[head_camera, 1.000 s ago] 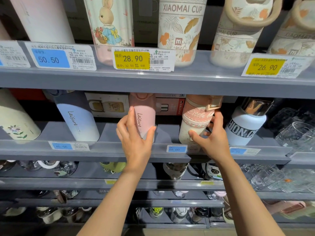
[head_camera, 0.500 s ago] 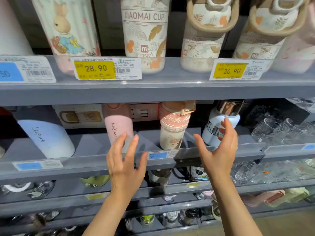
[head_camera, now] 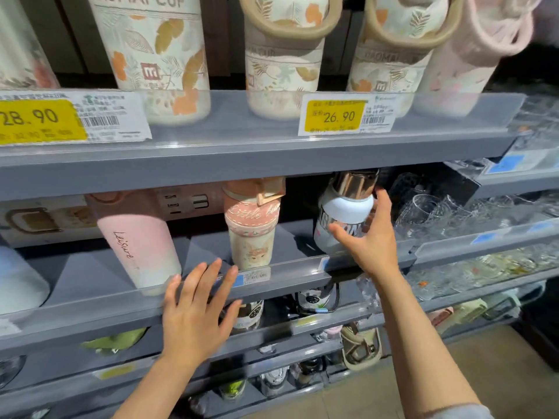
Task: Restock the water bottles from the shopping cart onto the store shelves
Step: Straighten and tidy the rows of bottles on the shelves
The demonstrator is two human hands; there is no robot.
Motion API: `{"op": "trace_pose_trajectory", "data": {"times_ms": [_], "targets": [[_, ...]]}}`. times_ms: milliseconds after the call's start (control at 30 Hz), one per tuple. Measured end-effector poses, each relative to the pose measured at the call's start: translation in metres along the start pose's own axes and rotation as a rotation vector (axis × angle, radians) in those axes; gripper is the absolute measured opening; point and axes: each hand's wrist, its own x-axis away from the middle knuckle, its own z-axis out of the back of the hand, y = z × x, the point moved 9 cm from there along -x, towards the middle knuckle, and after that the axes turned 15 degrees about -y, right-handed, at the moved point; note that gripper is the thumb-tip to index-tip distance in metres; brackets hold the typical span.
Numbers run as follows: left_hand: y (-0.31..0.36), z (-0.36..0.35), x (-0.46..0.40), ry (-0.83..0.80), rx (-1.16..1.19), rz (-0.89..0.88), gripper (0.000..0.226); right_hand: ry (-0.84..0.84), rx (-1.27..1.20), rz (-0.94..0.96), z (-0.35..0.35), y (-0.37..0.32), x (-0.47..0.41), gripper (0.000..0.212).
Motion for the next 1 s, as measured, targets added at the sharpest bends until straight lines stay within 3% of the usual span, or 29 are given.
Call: {"op": "trace_pose_trajectory", "data": {"times_ms": [100, 167, 300, 500, 667, 767, 933, 1000], "targets": [[0.0, 0.002, 0.0, 0.019, 0.01, 0.001, 0.053, -0.171, -0.02, 0.026, 0.004, 0.002, -0.006, 0.076], [0.001, 0.002, 0.0, 0.019, 0.015, 0.005, 0.053, -0.193, -0.038, 0.025, 0.006, 0.005, -0.008, 0.076], [0.001, 0.0, 0.0, 0.011, 0.011, 0.002, 0.053, 0.068, 0.034, -0.041, 0.005, 0.002, 0.0, 0.119], [0.001, 0.002, 0.0, 0.032, 0.005, -0.008, 0.053, 0.272, 0.115, -0.034, -0.005, -0.01, 0.005, 0.106], [0.002, 0.001, 0.001, 0.034, -0.009, -0.013, 0.055, 0.4, 0.223, -0.141, -0.003, -0.01, 0.008, 0.111], [0.001, 0.0, 0.001, 0.031, -0.011, -0.016, 0.055, 0.372, 0.194, -0.121, -0.003, -0.006, 0.006, 0.105], [0.002, 0.0, 0.001, 0.033, -0.016, -0.012, 0.054, 0.129, -0.051, 0.015, -0.003, 0.005, 0.009, 0.095], [0.001, 0.001, 0.001, 0.03, -0.01, -0.007, 0.053, 0.103, -0.077, 0.011, -0.003, 0.006, 0.011, 0.094]]}}
